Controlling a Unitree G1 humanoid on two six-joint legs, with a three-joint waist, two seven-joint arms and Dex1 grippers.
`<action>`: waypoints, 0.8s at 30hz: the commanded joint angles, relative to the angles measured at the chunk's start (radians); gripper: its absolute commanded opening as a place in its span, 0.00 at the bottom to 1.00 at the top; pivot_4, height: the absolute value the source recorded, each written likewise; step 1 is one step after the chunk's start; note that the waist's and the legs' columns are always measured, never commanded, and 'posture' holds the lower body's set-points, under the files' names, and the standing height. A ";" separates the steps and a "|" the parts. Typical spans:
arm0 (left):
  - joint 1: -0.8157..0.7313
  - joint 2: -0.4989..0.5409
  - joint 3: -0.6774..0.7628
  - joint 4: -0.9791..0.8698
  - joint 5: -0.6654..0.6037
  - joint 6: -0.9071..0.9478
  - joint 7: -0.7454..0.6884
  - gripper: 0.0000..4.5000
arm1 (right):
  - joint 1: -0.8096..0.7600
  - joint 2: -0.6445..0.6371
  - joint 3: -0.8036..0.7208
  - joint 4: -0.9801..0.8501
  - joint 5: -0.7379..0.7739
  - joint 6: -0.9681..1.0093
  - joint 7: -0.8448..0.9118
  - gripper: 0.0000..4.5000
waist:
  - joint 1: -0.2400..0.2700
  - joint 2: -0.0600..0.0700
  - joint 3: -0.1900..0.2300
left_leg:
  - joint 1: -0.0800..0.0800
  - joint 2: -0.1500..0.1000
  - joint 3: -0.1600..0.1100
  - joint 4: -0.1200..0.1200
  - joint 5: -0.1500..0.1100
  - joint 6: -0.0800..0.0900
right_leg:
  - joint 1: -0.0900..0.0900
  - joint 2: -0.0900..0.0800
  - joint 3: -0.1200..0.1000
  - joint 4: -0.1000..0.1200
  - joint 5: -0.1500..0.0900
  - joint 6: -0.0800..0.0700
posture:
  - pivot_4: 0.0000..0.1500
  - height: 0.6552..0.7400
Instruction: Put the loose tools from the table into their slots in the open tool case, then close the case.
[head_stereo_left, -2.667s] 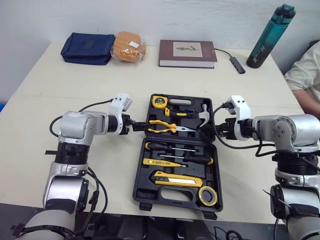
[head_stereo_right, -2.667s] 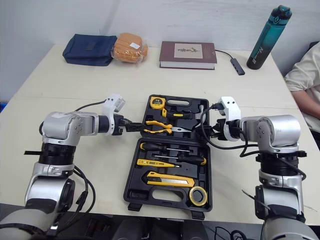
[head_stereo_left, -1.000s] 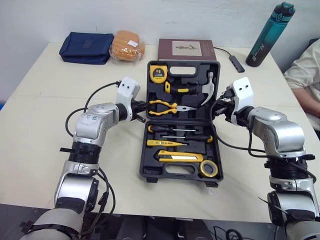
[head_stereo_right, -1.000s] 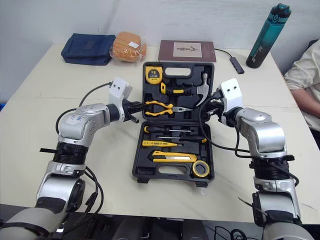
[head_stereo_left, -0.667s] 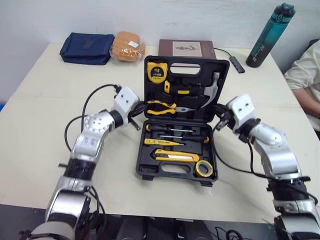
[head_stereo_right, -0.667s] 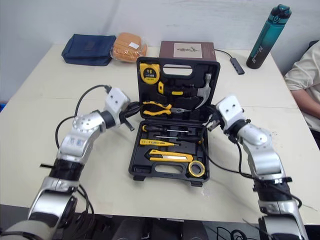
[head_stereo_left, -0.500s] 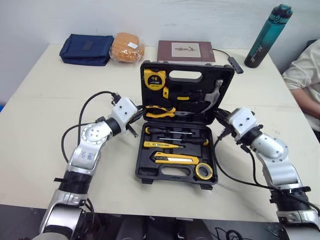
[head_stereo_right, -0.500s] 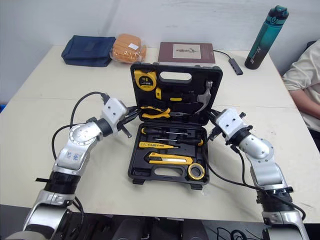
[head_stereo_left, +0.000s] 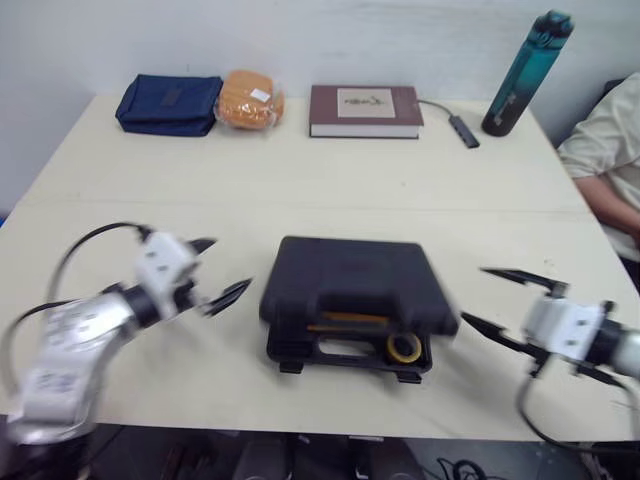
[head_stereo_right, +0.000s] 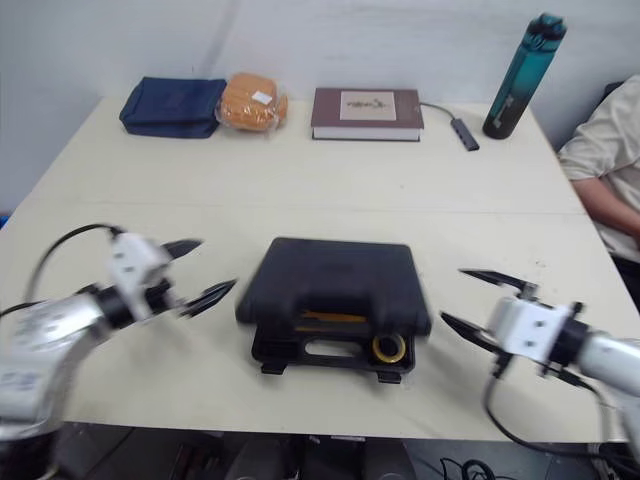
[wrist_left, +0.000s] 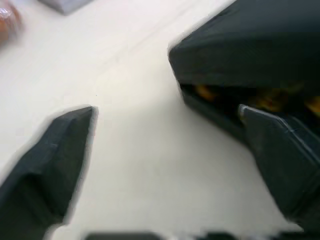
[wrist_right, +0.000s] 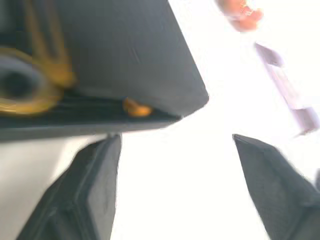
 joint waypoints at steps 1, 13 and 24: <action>0.078 0.107 0.166 -0.002 -0.171 0.144 -0.167 1.00 | 0.126 -0.017 -0.208 -0.090 0.197 0.269 0.212 0.76 | -0.001 -0.007 0.002 | 0.007 0.001 -0.004 -0.003 -0.004 -0.002 | 0.011 0.001 -0.004 -0.005 -0.002 -0.003 | 1.00 1.00; -0.086 0.088 -0.083 0.150 -0.039 -0.017 -0.115 0.69 | 0.116 0.068 -0.044 -0.129 0.145 0.414 0.188 0.45 | 0.018 -0.007 0.002 | -0.002 0.001 -0.009 -0.010 -0.003 -0.009 | 0.002 -0.001 -0.010 -0.017 -0.001 -0.006 | 1.00 1.00; -0.519 -0.046 -0.439 0.553 0.192 -0.213 -0.126 0.01 | 0.040 0.139 0.211 -0.170 0.032 0.419 0.093 0.00 | 0.017 -0.007 0.003 | -0.001 0.000 -0.010 -0.002 -0.003 -0.003 | 0.006 -0.001 -0.012 -0.013 0.001 -0.002 | 1.00 1.00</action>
